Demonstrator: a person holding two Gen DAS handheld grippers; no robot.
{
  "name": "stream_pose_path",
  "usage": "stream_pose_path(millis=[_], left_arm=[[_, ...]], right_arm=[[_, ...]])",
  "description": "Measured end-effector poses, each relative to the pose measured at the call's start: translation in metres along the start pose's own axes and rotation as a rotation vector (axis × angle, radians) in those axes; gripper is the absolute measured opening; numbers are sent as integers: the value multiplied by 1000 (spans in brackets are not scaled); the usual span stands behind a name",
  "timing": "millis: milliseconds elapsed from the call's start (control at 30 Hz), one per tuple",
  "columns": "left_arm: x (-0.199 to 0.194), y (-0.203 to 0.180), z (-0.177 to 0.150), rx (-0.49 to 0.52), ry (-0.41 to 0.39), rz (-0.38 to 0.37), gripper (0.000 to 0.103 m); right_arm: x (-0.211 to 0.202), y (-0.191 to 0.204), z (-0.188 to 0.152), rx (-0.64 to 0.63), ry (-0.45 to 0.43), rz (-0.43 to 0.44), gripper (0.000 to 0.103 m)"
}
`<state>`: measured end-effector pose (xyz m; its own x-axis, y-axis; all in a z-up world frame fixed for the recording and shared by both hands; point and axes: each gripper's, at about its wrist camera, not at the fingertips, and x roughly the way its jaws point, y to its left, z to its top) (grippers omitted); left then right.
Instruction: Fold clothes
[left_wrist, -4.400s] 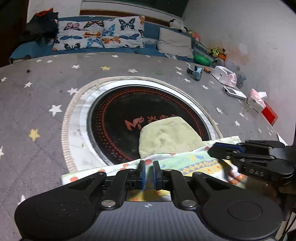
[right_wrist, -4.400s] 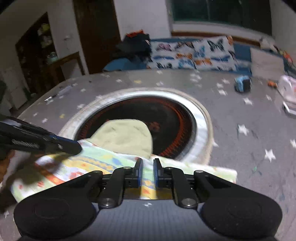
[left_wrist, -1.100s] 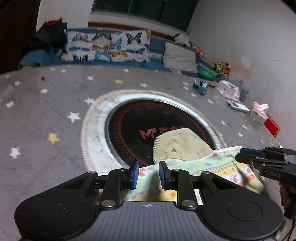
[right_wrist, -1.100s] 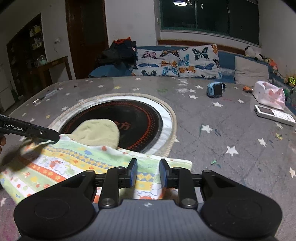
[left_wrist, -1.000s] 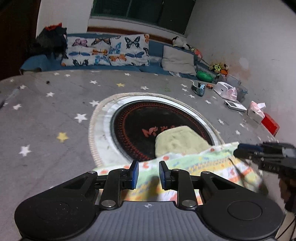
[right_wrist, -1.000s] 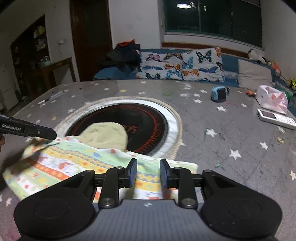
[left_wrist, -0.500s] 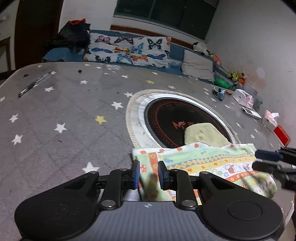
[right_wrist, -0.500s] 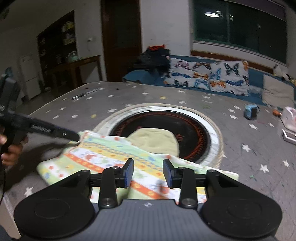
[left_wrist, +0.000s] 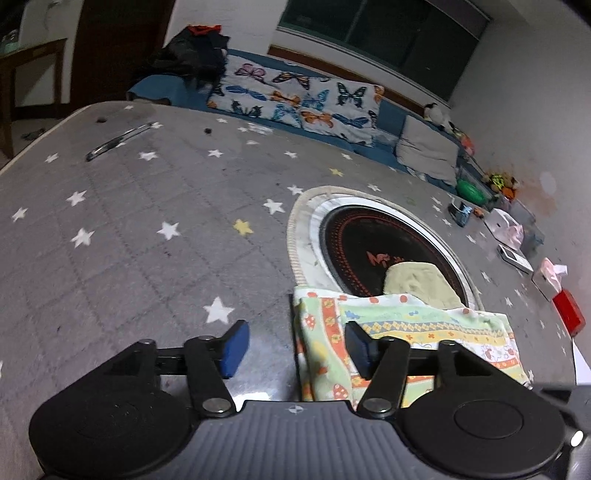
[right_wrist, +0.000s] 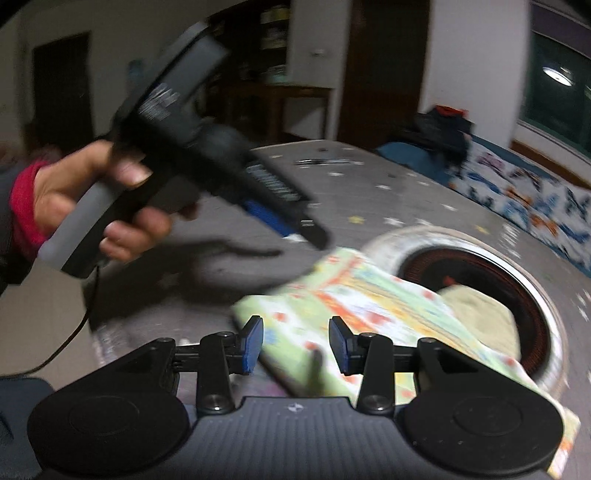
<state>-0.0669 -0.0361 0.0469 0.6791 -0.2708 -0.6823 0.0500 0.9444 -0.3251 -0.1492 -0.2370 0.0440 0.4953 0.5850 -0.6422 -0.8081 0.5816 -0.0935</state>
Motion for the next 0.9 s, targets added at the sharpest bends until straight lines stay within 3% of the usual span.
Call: stream_pose_path(millis=[167, 333, 433, 533, 600, 900], left_arm=[[-6, 5, -5, -30, -10, 1, 75], [-4, 10, -5, -75, 22, -8, 83], [0, 13, -6, -118, 39, -41, 83], [3, 12, -8, -145, 50, -63, 83], [6, 11, -8, -185, 55, -77, 83], [16, 9, -9, -361, 79, -137, 84]], right_arm=[[22, 25, 6, -98, 34, 4, 41], [39, 40, 6, -165, 65, -63, 41], [46, 40, 5, -154, 85, -78, 36], [48, 40, 4, -153, 84, -94, 23], [45, 32, 6, -103, 66, -73, 13], [12, -4, 12, 97, -57, -35, 7]])
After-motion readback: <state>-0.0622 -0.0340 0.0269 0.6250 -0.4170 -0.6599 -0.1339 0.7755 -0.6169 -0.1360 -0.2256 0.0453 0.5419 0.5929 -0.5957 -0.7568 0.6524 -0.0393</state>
